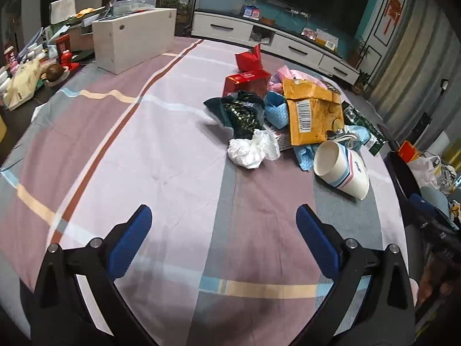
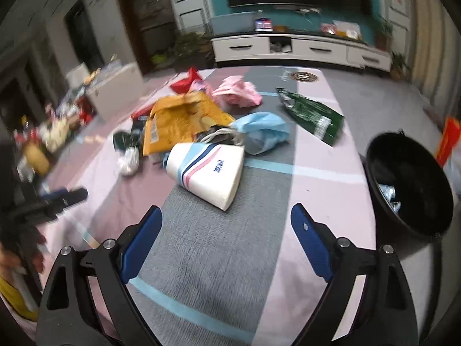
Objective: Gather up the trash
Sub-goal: 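Grasp the white tissue with the left tool while the right tool grasps the white paper cup, then carry the tissue and cup over the black bin and release both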
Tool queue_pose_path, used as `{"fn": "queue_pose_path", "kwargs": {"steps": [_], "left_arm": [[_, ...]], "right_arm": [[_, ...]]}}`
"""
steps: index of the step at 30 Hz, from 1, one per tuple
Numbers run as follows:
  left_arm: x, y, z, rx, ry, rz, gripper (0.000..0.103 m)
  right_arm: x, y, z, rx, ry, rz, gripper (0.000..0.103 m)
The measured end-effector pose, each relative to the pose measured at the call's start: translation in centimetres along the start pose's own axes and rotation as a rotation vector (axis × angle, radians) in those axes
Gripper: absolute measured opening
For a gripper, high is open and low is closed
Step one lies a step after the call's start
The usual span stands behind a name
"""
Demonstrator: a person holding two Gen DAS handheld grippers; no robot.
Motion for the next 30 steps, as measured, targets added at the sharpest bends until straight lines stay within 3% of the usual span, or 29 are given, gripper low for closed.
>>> {"fn": "queue_pose_path", "kwargs": {"steps": [13, 18, 21, 30], "left_arm": [[1.7, -3.1, -6.6, -0.029, -0.003, -0.082, 0.100], [1.8, -3.4, -8.7, -0.024, 0.017, -0.090, 0.092], [1.8, -3.3, -9.5, -0.029, 0.027, -0.089, 0.078], [1.4, -2.6, -9.0, -0.024, 0.030, -0.080, 0.032]], "right_arm": [[-0.1, 4.1, -5.8, 0.044, 0.003, 0.345, 0.089], [-0.4, 4.9, -8.3, 0.035, 0.015, 0.492, 0.089], [-0.8, 5.3, -9.6, 0.026, 0.024, 0.563, 0.087], [-0.5, 5.1, -9.7, 0.067, 0.018, 0.550, 0.048]]}}
Point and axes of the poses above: each gripper's, at about its wrist camera, not at the fingertips, and z roughly against the way its jaws point, y to its left, x to its top, the point moved 2 cm from there along -z, roughly the way its jaws point, and after that the axes turned 15 degrees about -y, right-handed, at the moved point
